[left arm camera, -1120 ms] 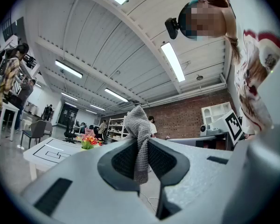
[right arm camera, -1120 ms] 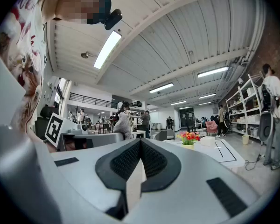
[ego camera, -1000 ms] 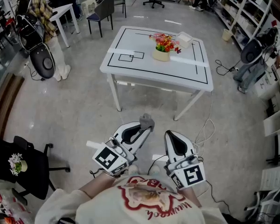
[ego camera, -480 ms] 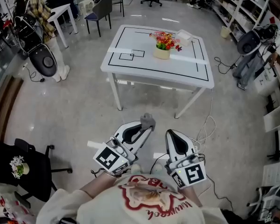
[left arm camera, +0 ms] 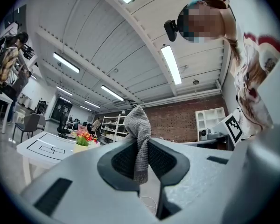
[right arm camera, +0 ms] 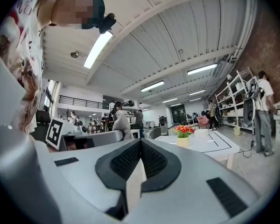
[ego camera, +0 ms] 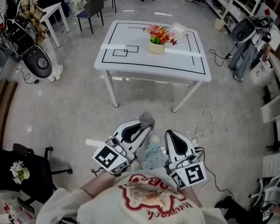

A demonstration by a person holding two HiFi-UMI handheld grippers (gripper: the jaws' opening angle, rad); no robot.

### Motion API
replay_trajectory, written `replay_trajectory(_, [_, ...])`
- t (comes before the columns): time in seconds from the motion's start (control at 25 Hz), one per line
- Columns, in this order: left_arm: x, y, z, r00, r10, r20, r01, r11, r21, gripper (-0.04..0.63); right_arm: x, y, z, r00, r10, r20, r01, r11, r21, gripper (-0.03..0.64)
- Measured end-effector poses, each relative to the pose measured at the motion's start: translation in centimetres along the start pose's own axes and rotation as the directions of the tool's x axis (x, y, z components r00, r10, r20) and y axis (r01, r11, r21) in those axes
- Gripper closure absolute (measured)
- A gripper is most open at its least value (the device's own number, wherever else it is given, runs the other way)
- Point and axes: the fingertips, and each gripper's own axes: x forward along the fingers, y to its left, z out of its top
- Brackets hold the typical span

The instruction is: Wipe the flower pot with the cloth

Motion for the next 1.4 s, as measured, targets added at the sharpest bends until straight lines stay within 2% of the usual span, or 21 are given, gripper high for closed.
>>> replay_trajectory(0.28, [1.0,2.6,0.1,1.000,0.026,0.007,-0.026,1.000,0.012,0.549,2.9,-0.8,0.4,0.999,0.039,0.009,-0.039,0.999,-0.023,0.618])
replay_trajectory(0.6, [4.3,8.1,0.4,0.997,0.074,0.024,-0.074,0.997,0.022,0.549,8.8,-3.9,0.7,0.995,0.101,0.006,-0.101,0.994,-0.040,0.618])
replay_trajectory(1.16, [16.6,18.8,-0.1,0.994,0.111,0.002,-0.111,0.993,0.030,0.549,20.7,-16.1,2.8,0.988,0.154,0.012,-0.154,0.988,-0.017,0.618])
replay_trajectory(1.4, [21.9,22.7,-0.3,0.992,0.126,0.017,-0.127,0.991,0.035,0.549,24.7,-21.3,3.1,0.985,0.172,0.013,-0.172,0.985,-0.020,0.618])
